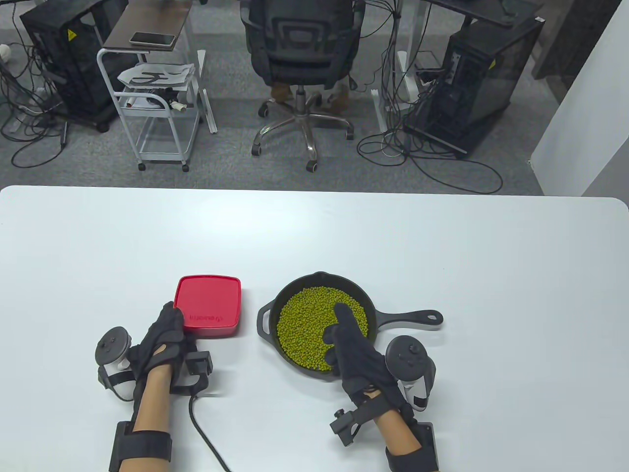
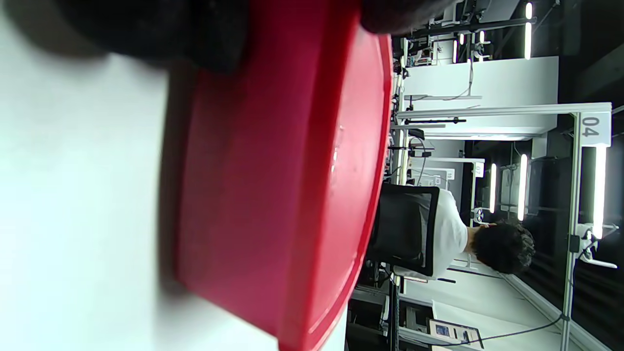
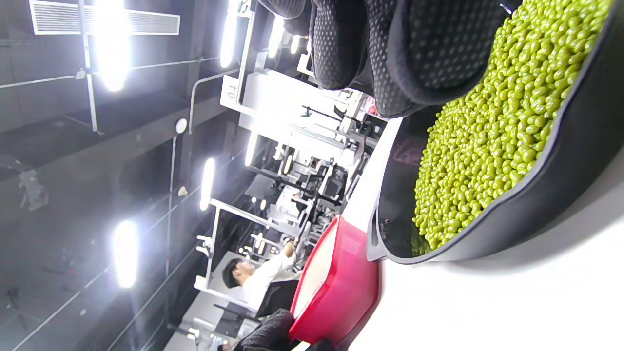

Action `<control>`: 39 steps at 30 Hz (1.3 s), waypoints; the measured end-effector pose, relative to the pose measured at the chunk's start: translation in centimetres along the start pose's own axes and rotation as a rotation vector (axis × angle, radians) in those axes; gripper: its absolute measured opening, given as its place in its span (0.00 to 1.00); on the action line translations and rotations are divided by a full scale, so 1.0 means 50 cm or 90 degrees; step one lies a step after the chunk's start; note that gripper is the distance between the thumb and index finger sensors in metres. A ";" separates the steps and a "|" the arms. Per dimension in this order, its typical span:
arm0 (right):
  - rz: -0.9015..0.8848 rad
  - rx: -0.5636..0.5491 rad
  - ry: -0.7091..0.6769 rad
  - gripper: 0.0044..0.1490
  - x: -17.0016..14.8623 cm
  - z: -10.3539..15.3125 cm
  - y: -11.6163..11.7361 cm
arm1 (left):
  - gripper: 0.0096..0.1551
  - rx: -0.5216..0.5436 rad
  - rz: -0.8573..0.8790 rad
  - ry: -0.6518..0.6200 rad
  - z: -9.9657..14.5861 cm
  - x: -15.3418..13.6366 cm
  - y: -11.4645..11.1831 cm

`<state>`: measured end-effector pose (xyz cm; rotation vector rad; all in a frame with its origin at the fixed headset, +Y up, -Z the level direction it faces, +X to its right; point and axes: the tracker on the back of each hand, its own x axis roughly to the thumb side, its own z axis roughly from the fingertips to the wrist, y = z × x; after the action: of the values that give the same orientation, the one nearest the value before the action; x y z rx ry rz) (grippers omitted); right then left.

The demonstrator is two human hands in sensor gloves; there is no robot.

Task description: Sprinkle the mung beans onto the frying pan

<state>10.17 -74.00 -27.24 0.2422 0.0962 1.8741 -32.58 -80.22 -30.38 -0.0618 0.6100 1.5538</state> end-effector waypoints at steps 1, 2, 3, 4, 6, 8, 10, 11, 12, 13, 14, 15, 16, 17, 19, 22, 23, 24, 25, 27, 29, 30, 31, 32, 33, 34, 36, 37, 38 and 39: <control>0.001 0.000 0.000 0.47 0.000 0.000 0.001 | 0.37 0.001 0.000 0.004 -0.001 0.000 0.001; 0.002 0.001 0.000 0.47 0.000 0.000 0.001 | 0.37 0.008 -0.008 0.008 -0.001 0.000 0.003; 0.002 0.002 0.000 0.47 0.000 0.000 0.002 | 0.37 0.013 -0.018 0.011 -0.001 0.001 0.004; 0.002 0.003 0.000 0.47 0.000 0.000 0.002 | 0.36 0.018 -0.026 0.017 -0.001 0.001 0.005; 0.004 0.004 0.001 0.47 0.000 0.000 0.004 | 0.37 0.024 -0.033 0.011 -0.001 0.001 0.005; 0.006 0.008 0.001 0.47 -0.001 0.000 0.006 | 0.38 0.023 -0.044 0.008 -0.001 0.002 0.004; 0.007 0.009 0.001 0.47 -0.001 0.000 0.006 | 0.38 0.014 -0.054 0.008 0.000 0.003 0.005; 0.008 0.009 0.000 0.47 -0.001 0.000 0.006 | 0.40 0.014 -0.060 0.007 0.003 0.006 0.006; 0.007 0.008 0.000 0.47 -0.001 0.000 0.005 | 0.42 0.015 -0.067 0.006 0.007 0.011 0.007; 0.006 0.007 0.000 0.47 -0.001 0.001 0.005 | 0.44 0.018 -0.081 -0.001 0.012 0.017 0.009; 0.006 0.005 -0.001 0.47 0.000 0.001 0.003 | 0.44 0.021 -0.097 -0.004 0.017 0.024 0.010; 0.005 0.003 -0.003 0.47 0.000 0.001 0.001 | 0.46 0.021 -0.118 -0.010 0.023 0.033 0.011; 0.006 -0.001 -0.004 0.47 0.001 0.002 -0.001 | 0.46 0.028 -0.151 -0.025 0.035 0.047 0.011; 0.007 -0.005 -0.006 0.47 0.002 0.002 -0.004 | 0.46 0.044 -0.194 -0.044 0.048 0.060 0.010; 0.007 -0.011 -0.009 0.47 0.003 0.002 -0.008 | 0.46 0.058 -0.249 -0.092 0.072 0.084 0.005; 0.006 -0.020 -0.015 0.47 0.007 0.003 -0.016 | 0.46 0.057 -0.274 -0.168 0.110 0.116 -0.007; 0.005 -0.023 -0.015 0.47 0.008 0.004 -0.017 | 0.46 0.049 -0.271 -0.185 0.120 0.123 -0.012; 0.005 -0.026 -0.018 0.47 0.009 0.004 -0.019 | 0.46 0.030 -0.265 -0.216 0.132 0.132 -0.019; 0.008 -0.029 -0.021 0.47 0.011 0.005 -0.021 | 0.46 0.019 -0.254 -0.238 0.143 0.138 -0.025; 0.018 -0.038 -0.031 0.47 0.016 0.007 -0.026 | 0.46 -0.010 -0.244 -0.276 0.166 0.150 -0.038; 0.035 -0.051 -0.047 0.47 0.024 0.009 -0.031 | 0.45 -0.043 -0.230 -0.319 0.185 0.158 -0.053; 0.043 -0.057 -0.055 0.47 0.027 0.011 -0.033 | 0.46 -0.057 -0.228 -0.336 0.191 0.160 -0.059; 0.059 -0.065 -0.066 0.47 0.031 0.013 -0.035 | 0.45 -0.073 -0.229 -0.365 0.201 0.163 -0.070; 0.073 -0.075 -0.079 0.47 0.035 0.015 -0.037 | 0.45 -0.083 -0.232 -0.396 0.209 0.166 -0.080; 0.087 -0.083 -0.090 0.47 0.039 0.016 -0.038 | 0.45 -0.095 -0.240 -0.420 0.215 0.168 -0.089; 0.107 -0.092 -0.104 0.47 0.045 0.018 -0.040 | 0.45 -0.109 -0.255 -0.450 0.224 0.170 -0.102; 0.157 -0.110 -0.137 0.47 0.054 0.023 -0.042 | 0.46 -0.119 -0.285 -0.501 0.239 0.170 -0.123; 0.170 -0.115 -0.143 0.47 0.056 0.024 -0.042 | 0.46 -0.119 -0.303 -0.516 0.244 0.170 -0.130; 0.213 -0.126 -0.167 0.47 0.061 0.027 -0.041 | 0.46 -0.115 -0.344 -0.545 0.252 0.170 -0.142; 0.256 -0.135 -0.187 0.47 0.064 0.029 -0.040 | 0.46 -0.114 -0.383 -0.569 0.258 0.168 -0.152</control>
<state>11.37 -70.41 -25.81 0.4096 -0.3753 2.2032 -22.05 -67.64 -25.33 0.2814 -0.2506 0.8997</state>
